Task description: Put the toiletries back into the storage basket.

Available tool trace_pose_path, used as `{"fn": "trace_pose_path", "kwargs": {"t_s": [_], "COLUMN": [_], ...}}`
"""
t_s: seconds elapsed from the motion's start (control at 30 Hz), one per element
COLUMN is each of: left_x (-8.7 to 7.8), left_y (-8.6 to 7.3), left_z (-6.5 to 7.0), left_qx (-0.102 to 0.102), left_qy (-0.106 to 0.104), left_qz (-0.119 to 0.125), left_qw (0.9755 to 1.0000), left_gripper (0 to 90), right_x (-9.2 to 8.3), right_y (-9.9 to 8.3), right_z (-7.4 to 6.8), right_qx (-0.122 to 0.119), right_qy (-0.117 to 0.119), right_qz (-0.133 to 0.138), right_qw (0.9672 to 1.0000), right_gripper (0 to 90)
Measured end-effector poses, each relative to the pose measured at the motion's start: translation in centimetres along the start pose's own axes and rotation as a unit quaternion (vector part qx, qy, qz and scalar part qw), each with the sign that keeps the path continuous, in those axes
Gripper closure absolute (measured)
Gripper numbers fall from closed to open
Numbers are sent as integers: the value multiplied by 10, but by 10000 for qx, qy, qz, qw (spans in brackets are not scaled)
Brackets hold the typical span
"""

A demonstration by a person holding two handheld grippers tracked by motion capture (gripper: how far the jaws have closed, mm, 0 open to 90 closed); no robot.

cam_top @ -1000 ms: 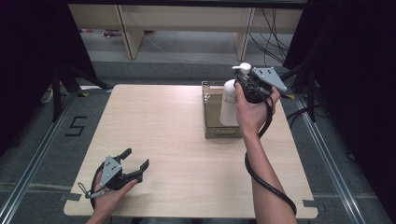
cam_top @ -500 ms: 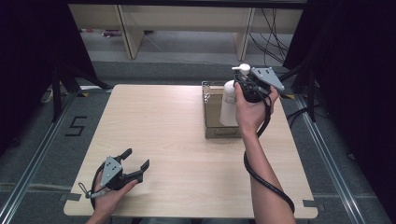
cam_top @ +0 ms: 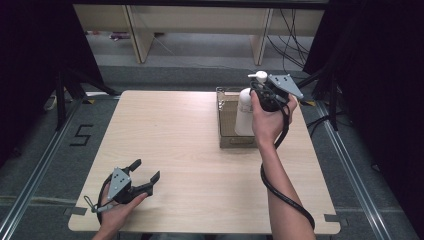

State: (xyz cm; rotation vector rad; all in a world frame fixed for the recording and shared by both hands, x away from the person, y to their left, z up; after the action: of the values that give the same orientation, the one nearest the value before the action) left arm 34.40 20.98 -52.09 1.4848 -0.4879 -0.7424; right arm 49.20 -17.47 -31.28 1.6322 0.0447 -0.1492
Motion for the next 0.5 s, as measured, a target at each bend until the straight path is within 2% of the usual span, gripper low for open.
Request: {"fn": "trace_pose_path", "kwargs": {"t_s": [0.3,0.37,0.43,0.5], "left_x": [0,0,0,0], "left_y": [0,0,0,-1], "left_z": [0,0,0,0], "left_qx": [-1,-2,-3,-5], "left_qy": [-3,-5,-8,-6], "left_qz": [-4,-10,-12,-18], "left_qw": [10000,10000,10000,10000], "left_gripper": [186,187,187,187], "right_x": [1,0,2,1], "right_y": [-4,-6,-8,-10], "right_z": [1,1,1,1], "right_qx": [-20,-31,-86,-57], "right_qy": [-29,-17,5,-9], "right_qz": [-19,-101,-41,-130], "right_qw": [10000,9999,10000,9999], "right_gripper": [606,606,606,606]}}
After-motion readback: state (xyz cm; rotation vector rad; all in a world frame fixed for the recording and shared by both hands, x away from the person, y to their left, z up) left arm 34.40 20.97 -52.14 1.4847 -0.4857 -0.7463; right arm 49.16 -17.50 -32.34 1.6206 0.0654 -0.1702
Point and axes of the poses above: each handheld gripper's, and its own axes: x roughly forward along the jaws, y roughly out of its top, z roughly to its right, the point moved 2 cm from there along x, roughly forward along the jaws, and after that the axes turned 14 degrees about -y, right-handed, at the moved point
